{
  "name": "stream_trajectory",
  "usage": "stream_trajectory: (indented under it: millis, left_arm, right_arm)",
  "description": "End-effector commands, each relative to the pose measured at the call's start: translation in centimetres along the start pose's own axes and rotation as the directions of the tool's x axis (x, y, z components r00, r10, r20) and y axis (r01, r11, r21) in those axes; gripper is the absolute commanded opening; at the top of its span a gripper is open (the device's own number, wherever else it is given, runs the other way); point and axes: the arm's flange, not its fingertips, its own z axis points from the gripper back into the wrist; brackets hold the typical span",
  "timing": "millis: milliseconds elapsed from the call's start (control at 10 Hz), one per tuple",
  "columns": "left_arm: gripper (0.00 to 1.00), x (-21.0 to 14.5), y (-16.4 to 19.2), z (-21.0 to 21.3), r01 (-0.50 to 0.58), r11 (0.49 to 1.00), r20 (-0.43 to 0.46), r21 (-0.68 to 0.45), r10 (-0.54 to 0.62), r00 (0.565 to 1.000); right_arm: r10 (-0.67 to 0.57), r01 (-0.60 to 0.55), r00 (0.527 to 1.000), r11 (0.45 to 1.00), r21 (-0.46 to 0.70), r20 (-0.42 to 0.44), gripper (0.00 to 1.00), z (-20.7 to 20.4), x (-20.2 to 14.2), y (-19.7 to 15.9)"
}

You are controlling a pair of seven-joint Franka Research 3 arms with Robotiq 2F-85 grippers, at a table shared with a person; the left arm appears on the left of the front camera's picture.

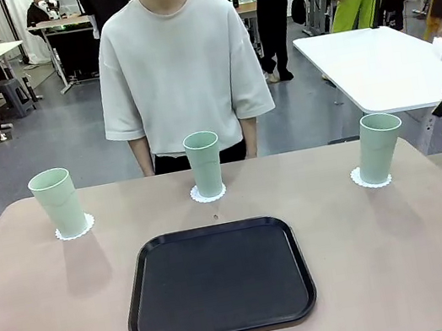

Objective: Place coasters on the table and set cups on them.
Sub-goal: Take one Reusable plastic cup from the Flat Tray and place it on a coaster set by the human.

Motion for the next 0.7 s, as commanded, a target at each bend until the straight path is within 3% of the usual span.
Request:
stream_trajectory:
  millis: [0,300,500,600]
  left_arm:
    - [1.00,0.0,-0.2,0.1,0.002,1.000,0.006,-0.006,-0.002,1.000]
    - [1.00,0.0,-0.2,0.1,0.002,1.000,0.006,-0.006,-0.002,1.000]
    - [1.00,0.0,-0.2,0.1,0.002,1.000,0.006,-0.006,-0.002,1.000]
    - [1.00,0.0,-0.2,0.1,0.002,1.000,0.006,-0.006,-0.002,1.000]
  right_arm:
    - [-0.032,0.015,0.986,0.994,-0.104,-0.163,1.00,1.1,3.6,5.3]
    - [-0.004,-0.042,0.969,0.983,-0.181,-0.245,1.00,5.3,8.2,10.6]
    - [0.008,-0.051,0.972,0.982,-0.180,-0.235,1.00,5.9,7.2,11.3]
    - [0.020,-0.066,0.972,0.980,-0.189,-0.235,1.00,6.1,8.8,10.5]
